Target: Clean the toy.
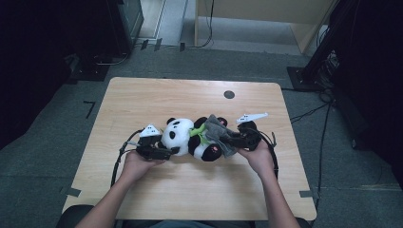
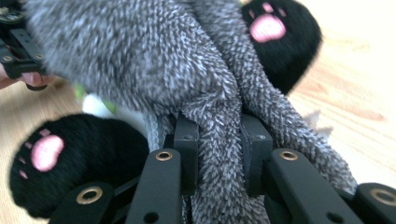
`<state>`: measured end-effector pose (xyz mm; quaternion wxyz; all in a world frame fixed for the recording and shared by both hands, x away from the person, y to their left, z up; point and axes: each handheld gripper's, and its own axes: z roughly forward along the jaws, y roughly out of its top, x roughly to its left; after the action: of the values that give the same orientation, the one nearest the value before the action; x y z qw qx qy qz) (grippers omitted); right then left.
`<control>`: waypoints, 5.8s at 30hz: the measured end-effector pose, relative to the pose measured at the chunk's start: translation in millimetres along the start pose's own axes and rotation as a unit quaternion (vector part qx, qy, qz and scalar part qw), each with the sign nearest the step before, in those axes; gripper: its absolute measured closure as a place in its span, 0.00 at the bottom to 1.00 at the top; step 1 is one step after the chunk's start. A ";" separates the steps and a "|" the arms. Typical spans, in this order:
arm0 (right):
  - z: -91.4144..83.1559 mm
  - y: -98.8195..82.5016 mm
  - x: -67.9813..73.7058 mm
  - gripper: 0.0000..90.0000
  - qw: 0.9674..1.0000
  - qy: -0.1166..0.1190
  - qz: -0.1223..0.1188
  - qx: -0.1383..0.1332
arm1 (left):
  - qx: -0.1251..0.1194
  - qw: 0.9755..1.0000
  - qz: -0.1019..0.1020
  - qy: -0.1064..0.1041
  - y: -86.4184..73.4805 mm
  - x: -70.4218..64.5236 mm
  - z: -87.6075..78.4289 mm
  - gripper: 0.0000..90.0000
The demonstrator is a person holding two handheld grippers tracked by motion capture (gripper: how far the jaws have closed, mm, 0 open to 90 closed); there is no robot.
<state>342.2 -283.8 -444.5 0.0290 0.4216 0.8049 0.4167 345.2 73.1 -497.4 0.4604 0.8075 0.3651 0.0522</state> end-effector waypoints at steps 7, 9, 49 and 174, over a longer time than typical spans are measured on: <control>2.3 -10.2 -14.2 0.83 0.999 -0.035 0.008 0.032 | -0.003 1.000 -0.006 -0.003 0.2 1.1 0.0 0.17; 2.7 -11.6 -16.8 0.83 0.999 -0.036 0.011 0.035 | -0.004 1.000 -0.006 -0.003 0.3 1.2 0.0 0.17; 47.9 131.8 85.4 0.84 0.994 -0.048 -0.086 0.046 | -0.015 0.999 -0.027 -0.032 1.1 11.1 -3.8 0.28; 0.0 123.2 85.2 0.87 0.989 -0.014 -0.138 0.043 | -0.011 0.999 -0.024 -0.031 -1.0 3.9 -6.5 0.38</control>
<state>368.1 -187.3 -332.9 0.0790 0.3131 0.8722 0.3675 344.8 80.5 -495.5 0.4815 0.7946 0.3693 0.0198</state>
